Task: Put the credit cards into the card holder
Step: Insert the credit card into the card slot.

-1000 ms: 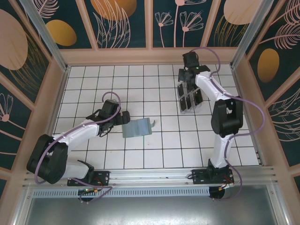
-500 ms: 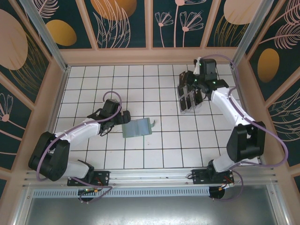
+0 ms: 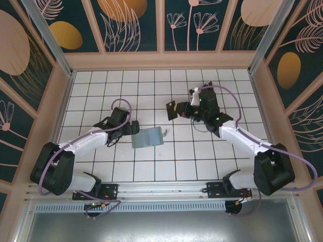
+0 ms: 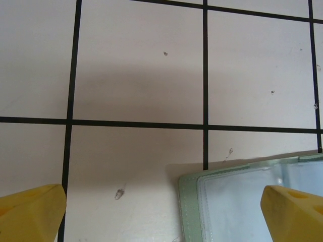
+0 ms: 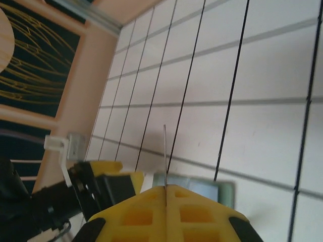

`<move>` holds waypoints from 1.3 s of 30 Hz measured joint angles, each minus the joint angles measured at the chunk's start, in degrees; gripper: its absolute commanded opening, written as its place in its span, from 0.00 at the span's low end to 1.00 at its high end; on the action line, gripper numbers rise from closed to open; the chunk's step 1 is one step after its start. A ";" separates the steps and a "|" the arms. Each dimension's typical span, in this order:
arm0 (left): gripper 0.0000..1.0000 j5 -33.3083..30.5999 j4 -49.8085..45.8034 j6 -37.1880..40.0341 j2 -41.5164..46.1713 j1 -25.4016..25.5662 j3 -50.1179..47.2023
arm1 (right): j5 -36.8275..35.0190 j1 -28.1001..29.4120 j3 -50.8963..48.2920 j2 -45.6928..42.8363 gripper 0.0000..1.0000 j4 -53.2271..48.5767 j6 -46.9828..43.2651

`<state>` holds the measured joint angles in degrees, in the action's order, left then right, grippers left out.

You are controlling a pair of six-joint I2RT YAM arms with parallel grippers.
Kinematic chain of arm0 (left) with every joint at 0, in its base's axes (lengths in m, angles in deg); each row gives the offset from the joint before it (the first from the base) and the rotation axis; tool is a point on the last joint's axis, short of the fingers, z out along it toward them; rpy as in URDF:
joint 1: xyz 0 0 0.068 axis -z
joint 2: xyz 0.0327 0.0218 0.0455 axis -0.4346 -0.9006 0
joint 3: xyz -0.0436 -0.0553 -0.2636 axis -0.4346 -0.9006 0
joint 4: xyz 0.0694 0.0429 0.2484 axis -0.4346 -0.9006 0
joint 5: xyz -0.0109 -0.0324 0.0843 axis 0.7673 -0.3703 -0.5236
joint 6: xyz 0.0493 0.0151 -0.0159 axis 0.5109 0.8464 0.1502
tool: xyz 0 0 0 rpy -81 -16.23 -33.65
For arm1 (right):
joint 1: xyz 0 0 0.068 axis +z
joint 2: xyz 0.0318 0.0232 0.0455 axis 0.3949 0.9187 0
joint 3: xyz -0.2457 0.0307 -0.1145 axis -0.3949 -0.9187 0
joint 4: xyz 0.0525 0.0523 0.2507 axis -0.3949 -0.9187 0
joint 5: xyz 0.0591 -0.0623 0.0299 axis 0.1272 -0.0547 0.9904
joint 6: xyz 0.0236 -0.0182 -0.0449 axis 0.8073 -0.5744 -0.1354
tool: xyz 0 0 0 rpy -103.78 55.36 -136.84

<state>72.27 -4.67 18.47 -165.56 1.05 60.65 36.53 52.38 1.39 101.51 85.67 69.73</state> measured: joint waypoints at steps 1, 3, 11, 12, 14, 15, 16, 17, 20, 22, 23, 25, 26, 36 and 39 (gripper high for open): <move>0.99 0.00 -0.17 0.00 0.20 0.00 0.00 | -0.28 0.83 -1.29 0.00 0.00 1.05 0.76; 0.99 0.04 -0.39 0.00 0.59 0.00 0.00 | -1.05 2.89 -3.58 0.31 0.00 3.54 2.54; 0.99 0.00 -2.12 0.57 0.92 0.74 -0.04 | -4.76 10.95 -8.28 4.90 0.00 14.67 7.28; 0.99 -0.04 -2.36 0.76 0.83 0.96 -0.04 | -5.16 11.54 -8.96 5.77 0.00 16.35 7.89; 0.98 -0.26 -2.78 1.07 0.42 1.40 -0.04 | -5.64 12.17 -9.92 7.39 0.00 18.75 8.68; 0.98 -0.48 -2.89 1.25 0.00 1.73 -0.04 | -5.99 12.41 -10.23 8.44 0.00 19.91 9.11; 0.98 -0.57 -2.99 1.36 -0.44 2.03 -0.02 | -6.29 12.59 -10.34 9.27 0.00 20.76 9.40; 0.98 -0.74 -3.17 1.46 -0.98 2.38 -0.02 | -6.60 12.79 -10.36 10.29 0.00 21.81 9.66; 0.99 -1.97 -3.89 1.88 -2.56 3.43 0.00 | -7.04 13.33 -10.40 12.63 0.00 24.79 10.10; 0.99 -2.86 -4.48 2.01 -3.30 3.98 0.00 | -7.10 13.64 -10.47 13.90 0.00 26.58 10.51; 0.98 -3.41 -4.63 2.12 -3.63 4.17 0.00 | -7.13 13.75 -10.49 14.47 0.00 27.36 10.69; 0.99 -4.28 -4.85 2.32 -4.26 4.48 0.02 | -7.21 13.81 -10.64 15.41 0.00 28.83 10.88; 0.98 -4.72 -4.92 2.34 -4.57 4.50 0.02 | -7.37 13.86 -10.71 15.89 0.00 29.51 10.88; 0.99 -6.97 -5.31 2.32 -7.91 4.72 1.66 | -7.93 14.21 -11.32 19.15 0.00 35.19 10.88; 0.98 -7.72 -5.31 2.29 -8.79 4.83 1.84 | -7.91 14.23 -11.61 20.13 0.00 36.70 10.88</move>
<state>64.56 -9.98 20.76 -174.34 5.88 62.48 28.62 66.61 -10.22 121.64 122.37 80.61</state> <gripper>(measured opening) 0.985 0.044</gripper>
